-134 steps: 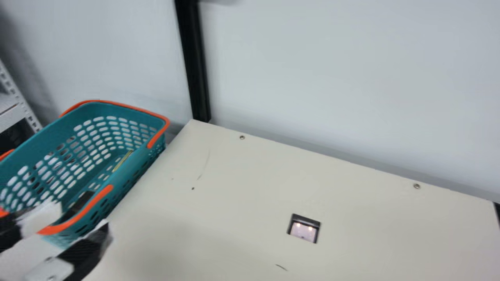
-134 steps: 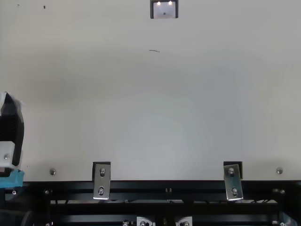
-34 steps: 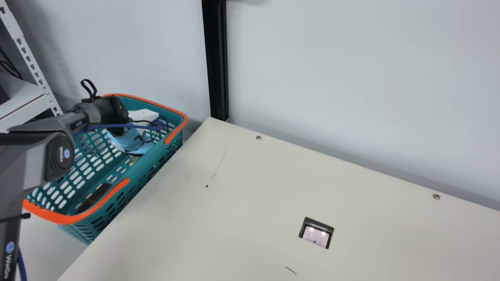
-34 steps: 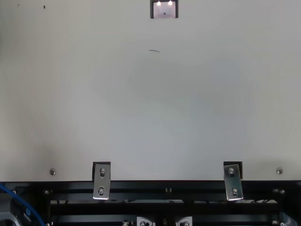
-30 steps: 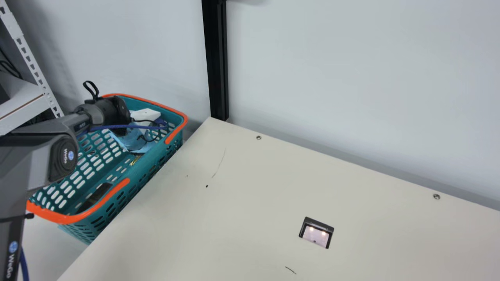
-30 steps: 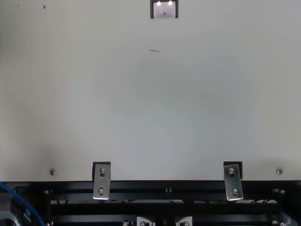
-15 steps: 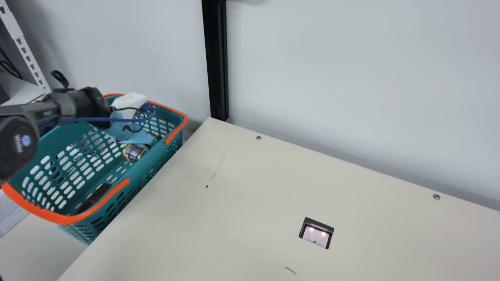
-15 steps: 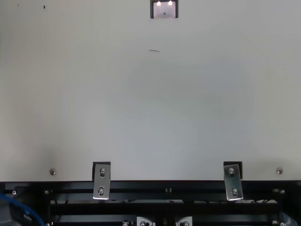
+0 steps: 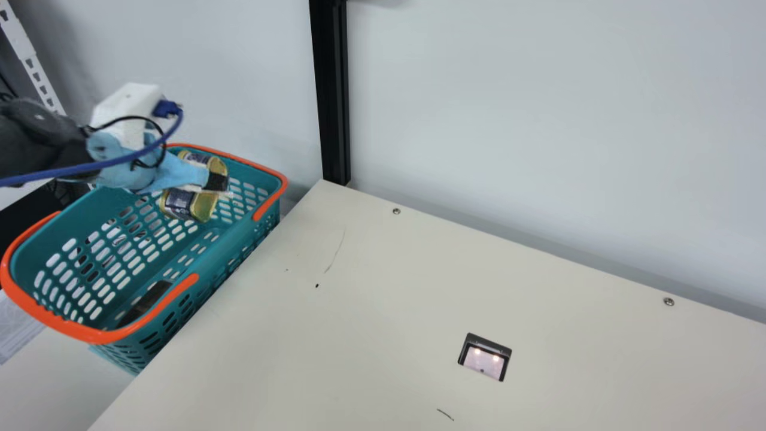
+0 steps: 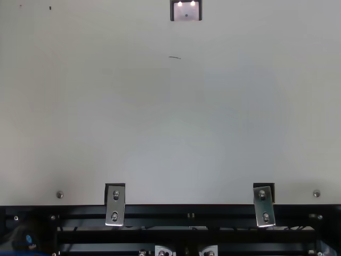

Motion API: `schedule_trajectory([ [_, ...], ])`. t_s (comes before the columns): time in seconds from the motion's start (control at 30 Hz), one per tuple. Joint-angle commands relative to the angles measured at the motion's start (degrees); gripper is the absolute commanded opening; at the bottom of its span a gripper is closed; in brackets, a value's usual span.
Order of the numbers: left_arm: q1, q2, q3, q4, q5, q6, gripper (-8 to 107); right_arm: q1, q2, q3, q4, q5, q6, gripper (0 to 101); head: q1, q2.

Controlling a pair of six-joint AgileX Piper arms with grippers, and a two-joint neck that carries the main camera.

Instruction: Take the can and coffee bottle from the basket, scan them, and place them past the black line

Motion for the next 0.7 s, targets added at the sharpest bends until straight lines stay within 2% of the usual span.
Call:
schedule_trajectory([
  [0.0,0.19,-10.65,2.82,-1.52,2.17,-2.65,10,0.00,0.00,0.00,0.00,0.00,0.00,101,-1.51,0.81],
  [0.33,2.08,-26.57,7.44,-8.61,17.50,-15.06,10,0.00,0.00,0.00,0.00,0.00,0.00,101,-1.51,0.81],
  [0.67,3.08,-37.04,13.54,-19.48,32.23,-30.26,10,0.00,0.00,0.00,0.00,0.00,0.00,101,-1.51,0.81],
])
